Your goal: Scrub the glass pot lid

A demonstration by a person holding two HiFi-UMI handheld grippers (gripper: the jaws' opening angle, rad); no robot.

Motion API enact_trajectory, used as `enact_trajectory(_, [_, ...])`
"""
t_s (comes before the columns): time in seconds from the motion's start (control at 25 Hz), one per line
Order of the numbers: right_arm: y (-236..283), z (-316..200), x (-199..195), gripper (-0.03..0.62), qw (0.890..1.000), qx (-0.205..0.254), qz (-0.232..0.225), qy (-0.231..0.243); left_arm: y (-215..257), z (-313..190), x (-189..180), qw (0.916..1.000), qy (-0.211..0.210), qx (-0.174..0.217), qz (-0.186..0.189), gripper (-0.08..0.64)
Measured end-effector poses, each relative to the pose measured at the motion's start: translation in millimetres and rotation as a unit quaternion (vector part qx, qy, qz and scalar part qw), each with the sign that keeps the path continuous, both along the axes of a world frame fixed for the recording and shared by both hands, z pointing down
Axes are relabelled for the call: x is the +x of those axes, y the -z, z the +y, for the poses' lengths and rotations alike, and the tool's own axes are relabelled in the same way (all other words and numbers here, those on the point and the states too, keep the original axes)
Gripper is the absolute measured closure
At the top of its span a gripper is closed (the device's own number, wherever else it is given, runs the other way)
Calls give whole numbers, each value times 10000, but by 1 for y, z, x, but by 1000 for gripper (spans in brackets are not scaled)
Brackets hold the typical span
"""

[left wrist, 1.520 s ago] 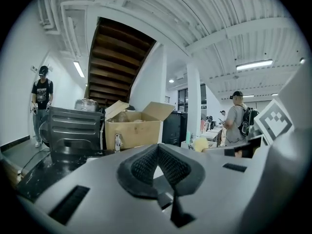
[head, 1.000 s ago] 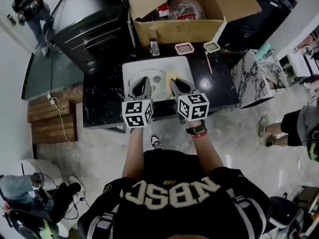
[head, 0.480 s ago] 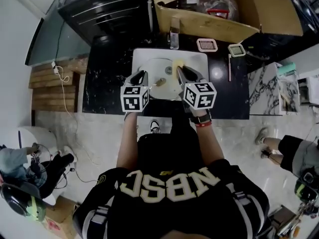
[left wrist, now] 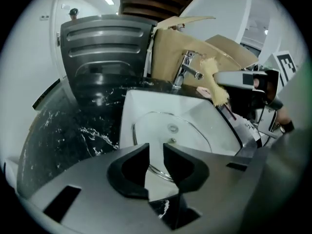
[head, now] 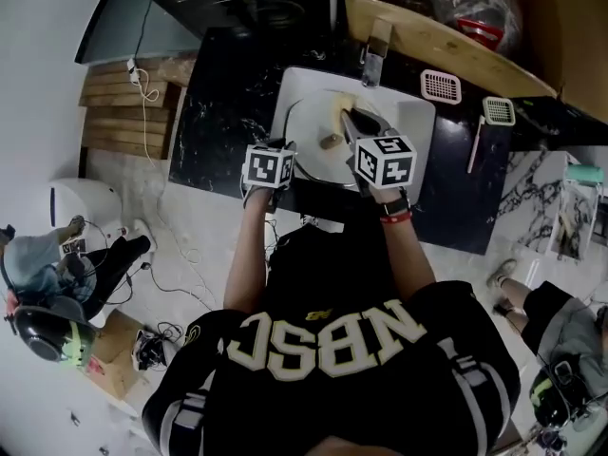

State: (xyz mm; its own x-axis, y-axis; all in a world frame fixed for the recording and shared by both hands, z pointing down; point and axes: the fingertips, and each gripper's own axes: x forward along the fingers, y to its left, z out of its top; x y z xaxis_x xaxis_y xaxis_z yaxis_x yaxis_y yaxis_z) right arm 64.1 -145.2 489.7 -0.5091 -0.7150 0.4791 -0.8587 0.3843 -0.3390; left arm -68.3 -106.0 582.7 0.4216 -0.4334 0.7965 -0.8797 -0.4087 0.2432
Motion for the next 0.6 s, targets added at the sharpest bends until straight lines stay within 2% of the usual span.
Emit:
enact_trajectory(0.16, [-14,-3,-9,545,9996,-173,-65,213,-27,7,-4,9975,145,-684,-130,409])
enact_trajectory(0.28, [-19,-6,-8,545,9993,-290,-109,232,-45,14,-8,9908,133,-1258,-486,329])
enact_trajectory(0.36, [-20,-9,-7,545,9991,-315,-126,243,-54,17,-10,9853,163,-1589,-600,306])
enact_trajectory(0.52, [-27,-14,-5,545,9987,-349,-202,297,-65,15,-3,9773,368,-2042,-430,289])
enact_trajectory(0.6, [-29,-15,-4,545,9986,-370,-220,302,-72,18,0,9716,394,-2281,-494,270])
